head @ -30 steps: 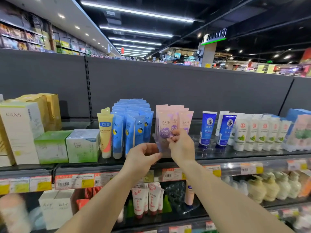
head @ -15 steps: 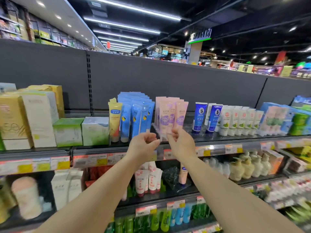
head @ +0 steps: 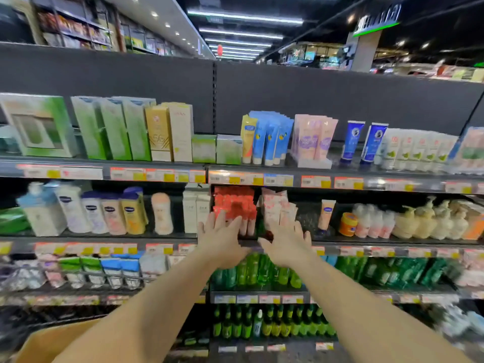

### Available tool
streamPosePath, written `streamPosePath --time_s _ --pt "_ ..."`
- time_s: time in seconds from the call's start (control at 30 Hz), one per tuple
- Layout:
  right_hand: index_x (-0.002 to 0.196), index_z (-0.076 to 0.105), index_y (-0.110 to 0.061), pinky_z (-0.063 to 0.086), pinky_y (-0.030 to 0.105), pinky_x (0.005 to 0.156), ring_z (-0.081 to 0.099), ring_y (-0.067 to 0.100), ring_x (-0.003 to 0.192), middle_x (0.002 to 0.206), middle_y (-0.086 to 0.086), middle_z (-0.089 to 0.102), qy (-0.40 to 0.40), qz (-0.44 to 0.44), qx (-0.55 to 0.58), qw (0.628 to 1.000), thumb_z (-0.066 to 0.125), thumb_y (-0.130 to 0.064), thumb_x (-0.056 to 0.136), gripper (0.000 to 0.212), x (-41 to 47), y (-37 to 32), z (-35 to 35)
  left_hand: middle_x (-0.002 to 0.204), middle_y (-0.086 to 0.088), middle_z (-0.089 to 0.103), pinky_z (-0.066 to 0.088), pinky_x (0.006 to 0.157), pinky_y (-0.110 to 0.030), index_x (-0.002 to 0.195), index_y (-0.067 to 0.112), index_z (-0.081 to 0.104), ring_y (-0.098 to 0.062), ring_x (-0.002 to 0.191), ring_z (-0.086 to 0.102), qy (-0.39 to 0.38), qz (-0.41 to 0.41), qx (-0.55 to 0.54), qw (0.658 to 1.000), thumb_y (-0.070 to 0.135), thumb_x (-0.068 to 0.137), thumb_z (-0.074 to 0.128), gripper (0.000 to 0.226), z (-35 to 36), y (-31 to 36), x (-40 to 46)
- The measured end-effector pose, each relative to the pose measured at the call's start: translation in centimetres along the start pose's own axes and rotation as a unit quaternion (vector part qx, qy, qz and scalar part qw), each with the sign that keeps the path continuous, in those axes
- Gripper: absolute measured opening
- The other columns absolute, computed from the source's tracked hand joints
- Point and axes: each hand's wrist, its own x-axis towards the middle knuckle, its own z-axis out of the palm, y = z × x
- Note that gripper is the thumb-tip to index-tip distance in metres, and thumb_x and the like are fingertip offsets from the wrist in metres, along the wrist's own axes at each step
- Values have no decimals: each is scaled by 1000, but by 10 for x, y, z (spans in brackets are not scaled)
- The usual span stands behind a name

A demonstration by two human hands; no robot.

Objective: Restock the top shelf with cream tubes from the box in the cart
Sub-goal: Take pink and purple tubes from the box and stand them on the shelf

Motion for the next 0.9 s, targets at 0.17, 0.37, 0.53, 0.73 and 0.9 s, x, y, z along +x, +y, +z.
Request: streamPosePath --time_s 0.17,0.37,0.53,0.73,0.9 --pt "154 6 -34 1 53 119 -8 31 149 163 3 -6 -58 -48 -5 997 32 -59 96 68 -25 -79 41 163 -4 -9 -1 120 -52 153 37 6 -28 149 -11 -6 -64 -15 998 60 90 46 78 2 -85 -56" --pt "154 7 -33 5 52 119 -3 31 149 163 4 -2 -101 -123 -9 987 35 -57 96 68 -35 -214 108 163 -8 0 8 118 -52 152 35 11 -33 149 1 10 -139 8 990 59 90 48 76 6 -233 -116" --pt "154 11 -32 11 50 119 1 28 149 163 1 4 -150 -171 -2 974 36 -57 96 68 -35 -361 201 162 -9 6 14 119 -51 153 32 11 -33 148 7 -25 -209 28 977 61 89 50 81 22 -395 -155" --pt "154 14 -30 19 49 118 10 32 148 162 5 11 -268 -155 -10 951 40 -54 95 69 -30 -475 330 162 -10 11 16 119 -49 153 32 14 -32 148 9 -110 -254 21 961 65 84 51 84 70 -554 -177" --pt "144 34 -27 30 47 111 28 32 140 153 6 33 -294 -83 -1 952 45 -51 95 55 -28 -475 403 162 -9 9 12 119 -50 152 33 14 -32 149 6 -153 -217 -10 964 57 87 53 80 143 -600 -168"
